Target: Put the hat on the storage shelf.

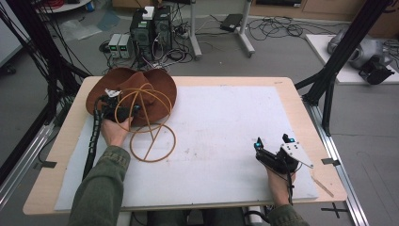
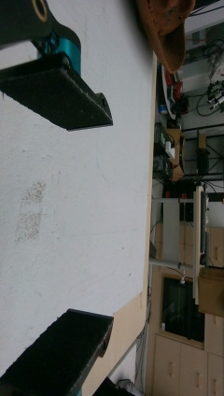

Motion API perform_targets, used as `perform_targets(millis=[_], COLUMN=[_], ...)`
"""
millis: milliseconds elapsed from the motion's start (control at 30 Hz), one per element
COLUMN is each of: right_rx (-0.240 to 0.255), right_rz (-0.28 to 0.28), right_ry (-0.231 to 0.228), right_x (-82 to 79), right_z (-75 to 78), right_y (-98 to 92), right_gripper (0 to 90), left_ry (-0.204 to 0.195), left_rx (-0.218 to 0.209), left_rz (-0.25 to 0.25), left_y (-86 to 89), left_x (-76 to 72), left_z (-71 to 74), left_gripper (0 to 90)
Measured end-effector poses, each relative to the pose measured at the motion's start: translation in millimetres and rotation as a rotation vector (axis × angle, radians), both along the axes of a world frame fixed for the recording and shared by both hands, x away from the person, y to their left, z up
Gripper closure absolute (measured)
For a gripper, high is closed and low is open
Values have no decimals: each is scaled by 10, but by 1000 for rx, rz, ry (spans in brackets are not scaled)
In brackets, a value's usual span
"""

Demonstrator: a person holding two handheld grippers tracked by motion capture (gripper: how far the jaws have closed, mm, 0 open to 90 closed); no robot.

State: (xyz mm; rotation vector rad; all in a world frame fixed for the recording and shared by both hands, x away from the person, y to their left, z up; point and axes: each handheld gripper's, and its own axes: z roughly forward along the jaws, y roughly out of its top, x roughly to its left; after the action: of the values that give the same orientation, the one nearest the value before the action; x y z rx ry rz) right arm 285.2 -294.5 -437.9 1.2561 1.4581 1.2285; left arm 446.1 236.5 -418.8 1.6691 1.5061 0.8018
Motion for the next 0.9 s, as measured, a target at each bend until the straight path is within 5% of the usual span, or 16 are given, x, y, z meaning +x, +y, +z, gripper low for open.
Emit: perform_targets(millis=[67, 167, 267, 333, 400, 533, 700, 900], right_rx=[0, -2, -1, -2, 1, -2, -5, -8], right_rz=[3, 3, 1, 2, 7, 14, 19, 30], right_ry=[-2, -7, -6, -10, -9, -8, -9, -8], right_x=[-3, -2, -1, -5, -11, -4, -4, -8], right_z=[-1, -4, -5, -3, -2, -6, -10, -10], right_y=[-8, -19, -20, -22, -17, -12, -14, -2], right_gripper=[46, 46, 46, 46, 46, 46, 46, 46], left_ry=[-4, -15, 18, 41, 41, -18, -67, -128], left_rx=[-8, -18, -30, -39, 21, 33, -35, -52], left_rz=[10, -9, -20, -24, -36, 1, 3, 7], left_y=[4, 1, 21, 48, 43, 13, 76, 182], left_x=[6, 0, 18, 27, 3, -41, -72, -128], left_z=[-5, 7, -30, -54, -43, 4, 70, 180], left_gripper=[241, 427, 531, 744, 842, 872, 876, 875])
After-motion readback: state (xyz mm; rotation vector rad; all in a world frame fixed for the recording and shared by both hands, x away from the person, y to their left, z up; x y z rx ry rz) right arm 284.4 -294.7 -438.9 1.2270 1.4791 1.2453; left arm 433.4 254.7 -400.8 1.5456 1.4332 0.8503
